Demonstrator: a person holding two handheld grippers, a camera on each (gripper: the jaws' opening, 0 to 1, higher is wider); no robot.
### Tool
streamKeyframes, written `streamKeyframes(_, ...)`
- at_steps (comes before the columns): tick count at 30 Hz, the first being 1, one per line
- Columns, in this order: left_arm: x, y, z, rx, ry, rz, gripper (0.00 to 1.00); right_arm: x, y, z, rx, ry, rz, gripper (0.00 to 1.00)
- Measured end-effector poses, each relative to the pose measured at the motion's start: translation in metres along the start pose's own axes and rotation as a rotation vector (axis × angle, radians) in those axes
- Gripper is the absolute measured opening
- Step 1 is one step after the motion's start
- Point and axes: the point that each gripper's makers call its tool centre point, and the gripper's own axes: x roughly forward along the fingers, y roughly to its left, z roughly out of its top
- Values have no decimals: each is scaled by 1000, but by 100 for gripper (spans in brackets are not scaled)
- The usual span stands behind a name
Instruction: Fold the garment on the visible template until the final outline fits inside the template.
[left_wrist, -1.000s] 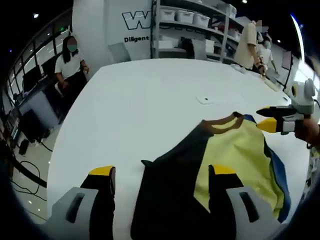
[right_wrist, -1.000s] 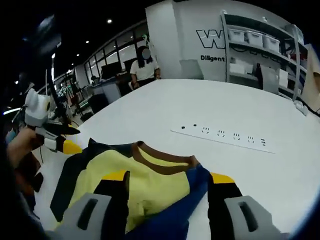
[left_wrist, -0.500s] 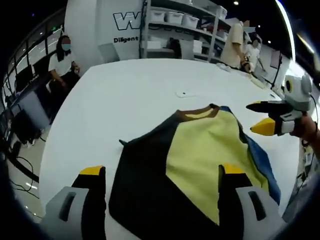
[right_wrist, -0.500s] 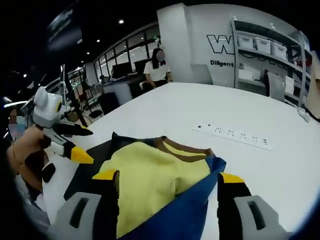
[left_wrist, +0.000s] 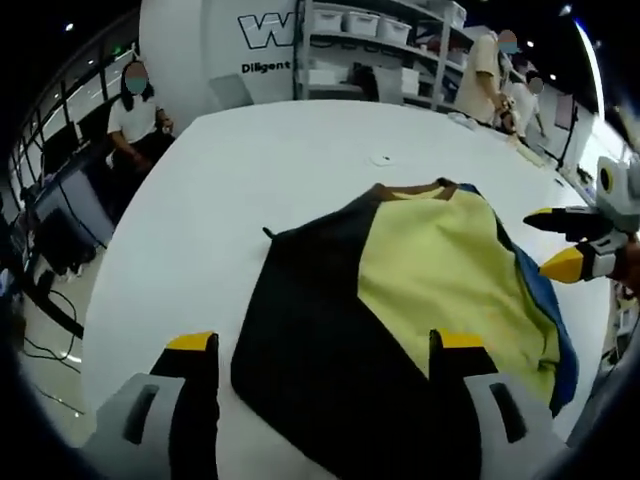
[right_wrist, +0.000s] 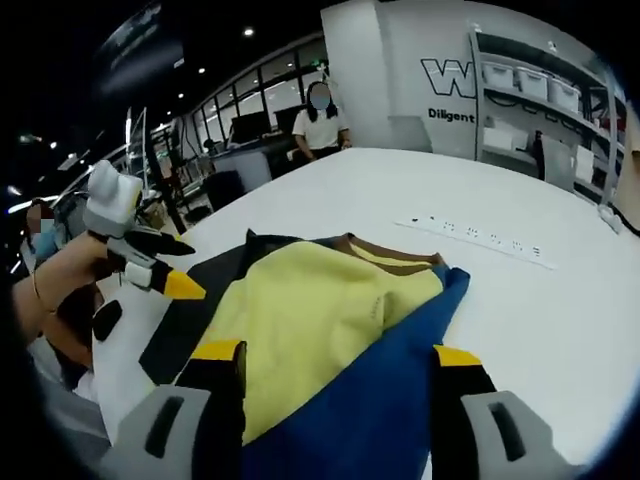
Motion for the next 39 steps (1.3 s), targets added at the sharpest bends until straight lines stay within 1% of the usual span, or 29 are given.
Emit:
streamKeyframes(4, 3, 10, -11, -39, 11, 17, 75, -3, 7, -15, 25, 14, 3, 70)
streamKeyframes(7, 4, 14, -18, -54, 22, 25, 69, -3, 9, -21, 35, 14, -6, 67)
streamKeyframes(8, 4, 15, -20, -59, 24, 26, 66, -4, 9, -23, 38, 17, -10, 66)
streamKeyframes(9, 4, 16, -21, -65, 20, 23, 62, -4, 11, -25, 40, 19, -11, 65)
streamKeyframes(11, 5, 16, -23, -74, 18, 21, 55, -3, 13, -30, 43, 28, -16, 61)
streamKeyframes(12, 6, 16, -24, -76, 20, 22, 53, -2, 13, -34, 35, 35, -22, 58)
streamKeyframes(13, 6, 18, -24, -73, 20, 37, 52, -2, 13, -36, 32, 38, -30, 55)
streamKeyframes(15, 6, 19, -22, -63, 14, 39, 48, -1, 13, -40, 31, 46, -37, 50)
streamKeyframes(17, 6, 20, -22, -64, 11, 46, 43, 0, 11, -42, 43, 44, -48, 41)
streamKeyframes(19, 6, 26, -23, -46, 11, 81, 35, -1, 7, -44, 50, 47, -66, 33)
streamKeyframes(20, 6, 30, -23, -49, 10, 97, 32, -1, 6, -44, 48, 45, -74, 31)
streamKeyframes(22, 6, 33, -23, -52, 10, 118, 29, -2, 2, -44, 43, 47, -95, 24)
streamKeyframes(27, 8, 32, -21, -59, 1, 112, 19, -2, -2, -48, 32, 63, -110, 11)
streamKeyframes(29, 9, 31, -20, -67, -1, 109, 13, -2, -2, -47, 21, 57, -115, 1)
streamKeyframes(31, 10, 28, -19, -64, -5, 93, 7, -2, 0, -46, 2, 53, -113, 0)
streamKeyframes(35, 11, 27, -18, -51, -8, 94, 6, -2, 0, -46, -6, 56, -114, 0)
streamKeyframes(39, 11, 27, -18, -48, -8, 92, 5, -6, -3, -45, 13, 49, -109, 0)
